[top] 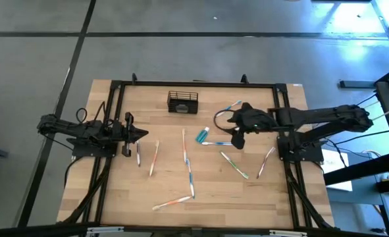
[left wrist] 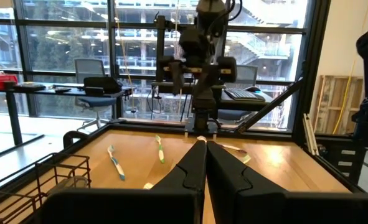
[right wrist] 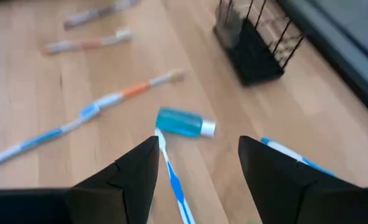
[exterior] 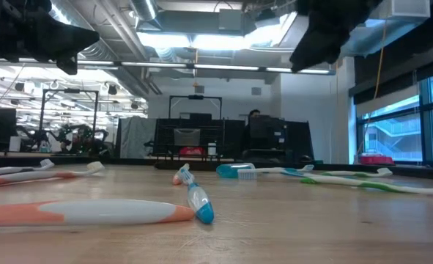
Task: Pick & Place toothbrushing station
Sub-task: Put the middle blue toothbrush into the black wire organizer
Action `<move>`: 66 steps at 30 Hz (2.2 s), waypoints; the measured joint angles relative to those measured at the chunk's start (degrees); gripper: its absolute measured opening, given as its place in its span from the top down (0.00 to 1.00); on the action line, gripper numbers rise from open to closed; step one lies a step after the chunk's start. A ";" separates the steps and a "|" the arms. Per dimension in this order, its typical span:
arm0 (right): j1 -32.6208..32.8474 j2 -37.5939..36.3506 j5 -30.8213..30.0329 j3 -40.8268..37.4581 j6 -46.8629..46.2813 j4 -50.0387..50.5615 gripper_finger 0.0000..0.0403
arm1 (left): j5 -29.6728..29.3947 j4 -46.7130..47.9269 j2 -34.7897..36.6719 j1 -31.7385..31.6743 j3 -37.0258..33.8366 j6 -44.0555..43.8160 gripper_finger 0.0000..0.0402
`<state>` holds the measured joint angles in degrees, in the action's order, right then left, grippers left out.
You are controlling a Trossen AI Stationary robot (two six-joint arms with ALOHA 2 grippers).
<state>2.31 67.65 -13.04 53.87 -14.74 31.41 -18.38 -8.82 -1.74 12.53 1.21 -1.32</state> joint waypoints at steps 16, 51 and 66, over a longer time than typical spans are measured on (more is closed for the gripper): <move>-3.02 15.86 9.47 0.57 12.28 -0.91 0.45 | 0.01 0.02 -0.01 0.00 0.00 -0.61 0.99; -2.95 35.39 12.49 0.59 11.53 -16.43 0.59 | 0.25 1.55 -0.02 0.00 0.00 -1.14 0.99; -2.98 35.51 11.78 0.59 9.05 -16.29 0.89 | 0.43 2.71 -0.02 0.00 0.00 -3.48 0.98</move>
<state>-0.67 103.15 -1.26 54.46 -5.68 15.13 -17.95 -6.11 -1.76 12.53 1.21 -4.80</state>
